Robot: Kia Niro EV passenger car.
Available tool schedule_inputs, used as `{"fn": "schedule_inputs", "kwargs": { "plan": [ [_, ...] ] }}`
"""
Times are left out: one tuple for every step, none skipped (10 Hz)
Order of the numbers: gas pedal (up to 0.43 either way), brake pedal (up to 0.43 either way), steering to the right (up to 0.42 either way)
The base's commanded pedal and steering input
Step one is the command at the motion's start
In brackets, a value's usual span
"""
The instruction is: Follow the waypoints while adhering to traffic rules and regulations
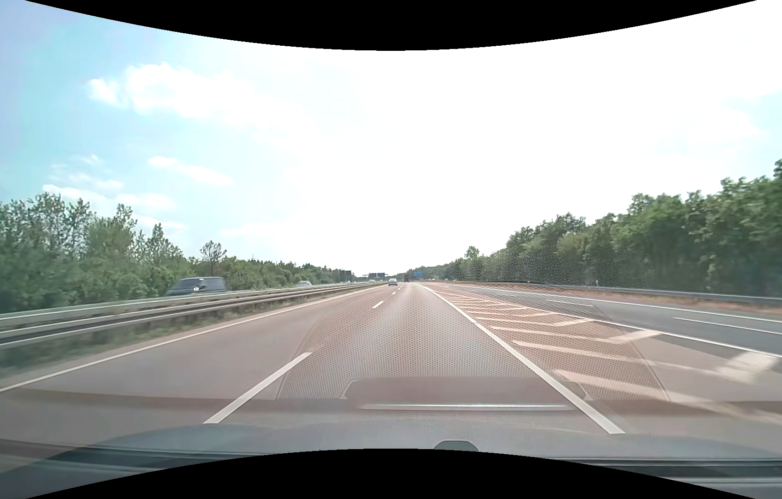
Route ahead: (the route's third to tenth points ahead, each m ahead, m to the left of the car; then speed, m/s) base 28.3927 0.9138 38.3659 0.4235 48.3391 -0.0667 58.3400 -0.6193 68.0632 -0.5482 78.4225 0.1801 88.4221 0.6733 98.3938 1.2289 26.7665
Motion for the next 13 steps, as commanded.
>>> {"fn": "schedule_inputs", "kwargs": {
  "plan": [
    [0.157, 0.000, -0.007],
    [0.157, 0.000, -0.007],
    [0.157, 0.000, -0.007],
    [0.157, 0.000, -0.007],
    [0.157, 0.000, -0.007],
    [0.157, 0.000, -0.007],
    [0.157, 0.000, -0.006],
    [0.157, 0.000, -0.007],
    [0.157, 0.000, -0.007],
    [0.157, 0.000, -0.007],
    [0.157, 0.000, -0.007],
    [0.157, 0.000, -0.008],
    [0.157, 0.000, -0.008]
  ]
}}
